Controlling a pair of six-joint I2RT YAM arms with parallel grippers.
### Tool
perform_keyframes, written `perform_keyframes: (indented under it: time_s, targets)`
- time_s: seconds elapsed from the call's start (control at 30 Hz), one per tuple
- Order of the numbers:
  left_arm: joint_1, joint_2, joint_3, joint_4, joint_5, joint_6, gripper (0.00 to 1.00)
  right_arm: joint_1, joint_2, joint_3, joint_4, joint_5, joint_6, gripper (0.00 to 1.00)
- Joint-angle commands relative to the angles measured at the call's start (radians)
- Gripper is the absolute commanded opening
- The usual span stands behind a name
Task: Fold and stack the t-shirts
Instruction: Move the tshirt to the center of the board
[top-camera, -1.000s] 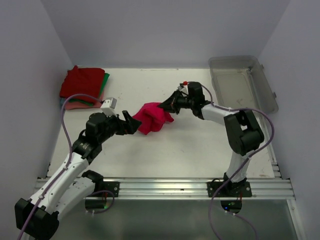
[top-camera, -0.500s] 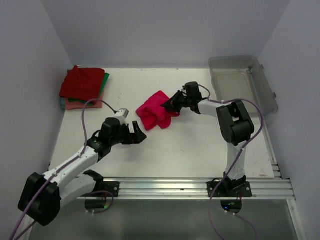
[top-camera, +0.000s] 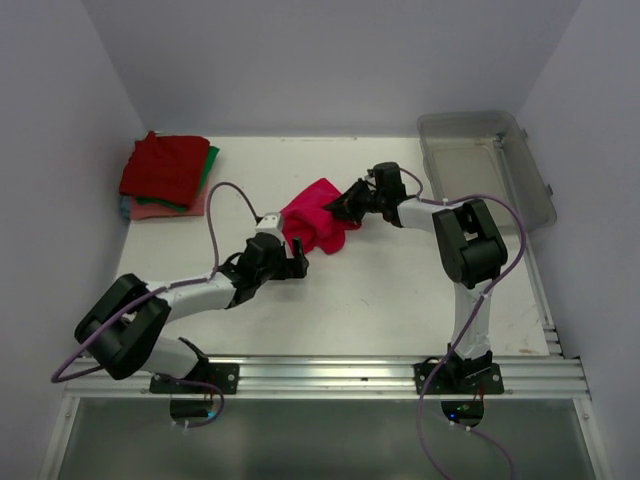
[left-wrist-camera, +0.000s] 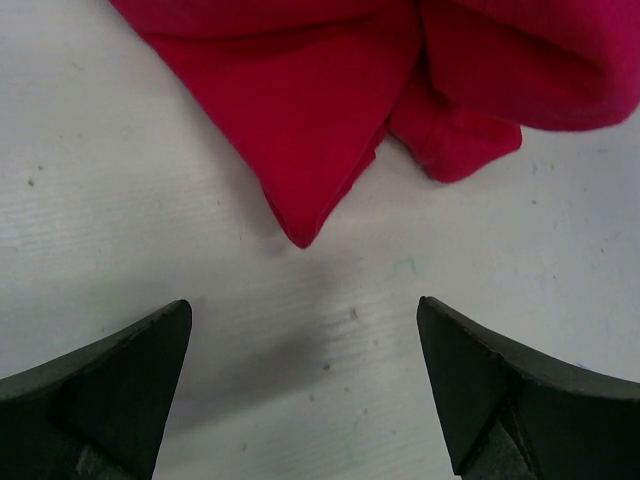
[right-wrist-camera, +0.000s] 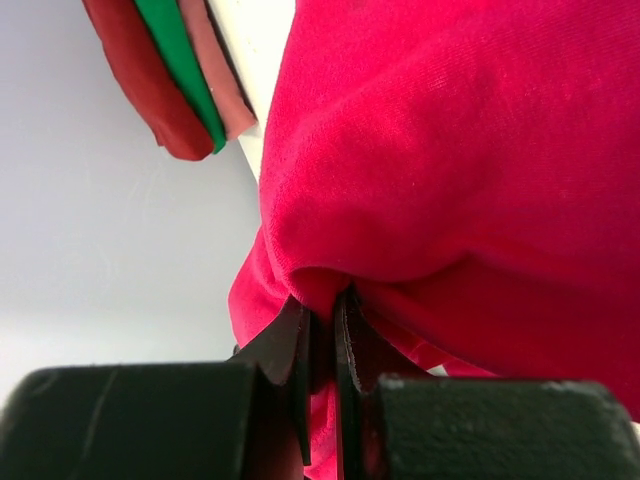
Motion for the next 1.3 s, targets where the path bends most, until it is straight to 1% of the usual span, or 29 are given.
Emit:
perform_keyframes:
  time_s: [0.0, 0.07, 0.17, 0.2, 0.23, 0.33, 0.47, 0.57, 0.6, 0.67, 0.7, 0.8, 0.83, 0.9, 0.93, 0.97, 1.0, 1.03, 1.07, 1.1, 1.13, 1.17, 1.2, 1.23, 1.27]
  targets:
    - [-0.024, 0.088, 0.06, 0.184, -0.182, 0.011, 0.98, -0.005, -0.006, 0.002, 0.064, -0.045, 0.011, 0.0]
    - [-0.033, 0.151, 0.074, 0.242, -0.218, 0.016, 0.97, -0.003, -0.005, -0.002, 0.074, -0.05, 0.011, 0.0]
    - [-0.039, 0.22, 0.075, 0.341, -0.238, 0.019, 0.91, -0.003, -0.001, -0.005, 0.088, -0.057, 0.009, 0.0]
    - [-0.039, 0.235, 0.075, 0.371, -0.236, 0.023, 0.86, -0.003, 0.0, -0.005, 0.091, -0.062, 0.009, 0.0]
    - [-0.04, 0.252, 0.077, 0.421, -0.238, 0.028, 0.84, -0.003, 0.0, -0.008, 0.099, -0.065, 0.009, 0.0]
    - [-0.042, 0.323, 0.092, 0.487, -0.242, 0.04, 0.75, -0.003, 0.002, -0.02, 0.114, -0.073, 0.005, 0.0]
    - [-0.045, 0.343, 0.097, 0.535, -0.247, 0.054, 0.63, -0.003, -0.001, -0.035, 0.131, -0.086, -0.002, 0.0]
    - [-0.047, 0.332, 0.094, 0.537, -0.247, 0.066, 0.48, -0.003, -0.006, -0.041, 0.137, -0.089, -0.005, 0.0]
    - [-0.047, 0.326, 0.094, 0.523, -0.238, 0.069, 0.34, -0.003, -0.008, -0.041, 0.139, -0.091, -0.009, 0.0]
    - [-0.048, 0.289, 0.092, 0.498, -0.235, 0.079, 0.14, -0.003, -0.015, -0.043, 0.139, -0.093, -0.014, 0.0]
    - [-0.05, 0.271, 0.092, 0.477, -0.236, 0.079, 0.0, -0.003, -0.018, -0.044, 0.139, -0.096, -0.023, 0.0]
    - [-0.051, 0.161, 0.097, 0.351, -0.233, 0.106, 0.0, -0.009, -0.04, -0.049, 0.119, -0.093, -0.055, 0.0]
    - [-0.053, 0.088, 0.109, 0.261, -0.242, 0.124, 0.0, -0.011, -0.046, -0.042, 0.098, -0.088, -0.072, 0.0]
    - [-0.053, 0.006, 0.132, 0.161, -0.257, 0.147, 0.0, -0.016, -0.064, -0.031, 0.027, -0.076, -0.131, 0.0]
    - [-0.053, -0.072, 0.16, 0.07, -0.277, 0.176, 0.0, -0.017, -0.072, -0.022, 0.0, -0.07, -0.152, 0.0]
    - [-0.053, -0.109, 0.176, 0.031, -0.288, 0.193, 0.0, -0.019, -0.086, -0.015, -0.058, -0.067, -0.175, 0.0]
    - [-0.051, -0.143, 0.221, -0.055, -0.306, 0.207, 0.0, -0.019, -0.095, -0.006, -0.1, -0.047, -0.24, 0.0]
    - [-0.051, -0.201, 0.248, -0.097, -0.314, 0.233, 0.0, -0.016, -0.107, 0.015, -0.198, -0.022, -0.283, 0.0]
    - [-0.053, -0.224, 0.278, -0.133, -0.323, 0.24, 0.0, -0.014, -0.141, 0.027, -0.278, 0.002, -0.334, 0.0]
    - [-0.051, -0.238, 0.346, -0.243, -0.346, 0.24, 0.0, -0.008, -0.162, 0.04, -0.35, 0.088, -0.441, 0.0]
    - [-0.051, -0.258, 0.382, -0.285, -0.356, 0.234, 0.0, -0.003, -0.188, 0.061, -0.479, 0.134, -0.492, 0.03]
    - [-0.051, -0.266, 0.414, -0.321, -0.366, 0.234, 0.0, 0.016, -0.221, 0.069, -0.542, 0.198, -0.542, 0.17]
    - [-0.051, -0.268, 0.484, -0.394, -0.371, 0.234, 0.0, 0.027, -0.279, 0.077, -0.598, 0.257, -0.623, 0.25]
    - [-0.051, -0.266, 0.518, -0.427, -0.391, 0.241, 0.0, 0.046, -0.319, 0.074, -0.673, 0.354, -0.652, 0.36]
    - [-0.053, -0.264, 0.552, -0.459, -0.397, 0.247, 0.0, 0.053, -0.351, 0.069, -0.701, 0.392, -0.675, 0.4]
